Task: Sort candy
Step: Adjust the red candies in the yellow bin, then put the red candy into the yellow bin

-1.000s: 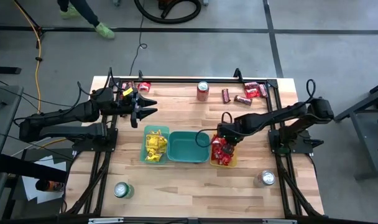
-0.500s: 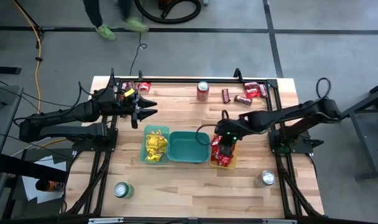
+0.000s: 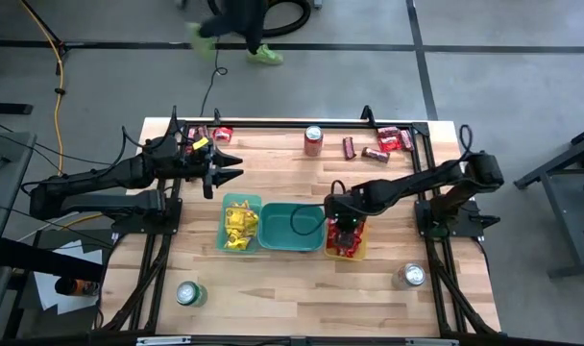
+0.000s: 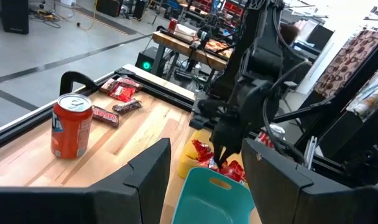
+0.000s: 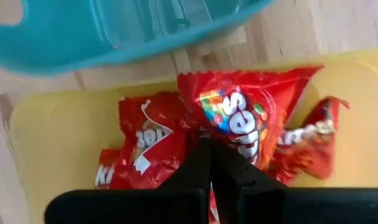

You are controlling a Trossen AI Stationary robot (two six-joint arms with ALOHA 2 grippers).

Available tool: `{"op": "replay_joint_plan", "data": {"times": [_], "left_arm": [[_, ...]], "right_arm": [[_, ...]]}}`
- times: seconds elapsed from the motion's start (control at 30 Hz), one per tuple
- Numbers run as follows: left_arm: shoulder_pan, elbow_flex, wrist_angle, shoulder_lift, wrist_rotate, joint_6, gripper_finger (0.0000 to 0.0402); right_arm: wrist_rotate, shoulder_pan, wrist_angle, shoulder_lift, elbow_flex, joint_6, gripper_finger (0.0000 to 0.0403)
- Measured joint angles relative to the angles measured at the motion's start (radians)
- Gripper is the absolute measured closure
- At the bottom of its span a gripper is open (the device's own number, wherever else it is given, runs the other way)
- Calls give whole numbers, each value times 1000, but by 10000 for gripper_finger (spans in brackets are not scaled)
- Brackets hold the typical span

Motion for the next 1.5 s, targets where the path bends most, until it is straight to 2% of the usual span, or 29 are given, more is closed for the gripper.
{"op": "replay_joint_plan", "data": {"times": [0.13,0.33,0.47,0.63,0.83,0.93,1.17,1.3,1.43,1.5], "left_arm": [[0,0,0,0,0,0,216],[0,0,-3,0,0,0,216],[0,0,-3,0,0,0,216],[0,0,-3,0,0,0,216],[0,0,-3,0,0,0,216],[1,0,-2,0,0,0,216],[1,0,-2,0,0,0,216],[1,0,3,0,-1,-20,216],[0,1,-1,13,-100,-162,216],[4,28,-76,44,-145,-178,216]], "right_arm": [[0,-3,-81,-83,8,-21,403],[31,-3,-23,-171,9,2,403],[38,-3,63,-133,-9,7,403],[127,-3,46,-35,-12,46,403],[118,-3,8,6,-11,43,403],[121,-9,-35,-46,17,29,403],[250,-37,-23,-249,98,-3,403],[286,-59,-7,-316,101,-2,403],[290,-75,-8,-328,101,14,403],[290,-82,-8,-326,101,14,403]]}}
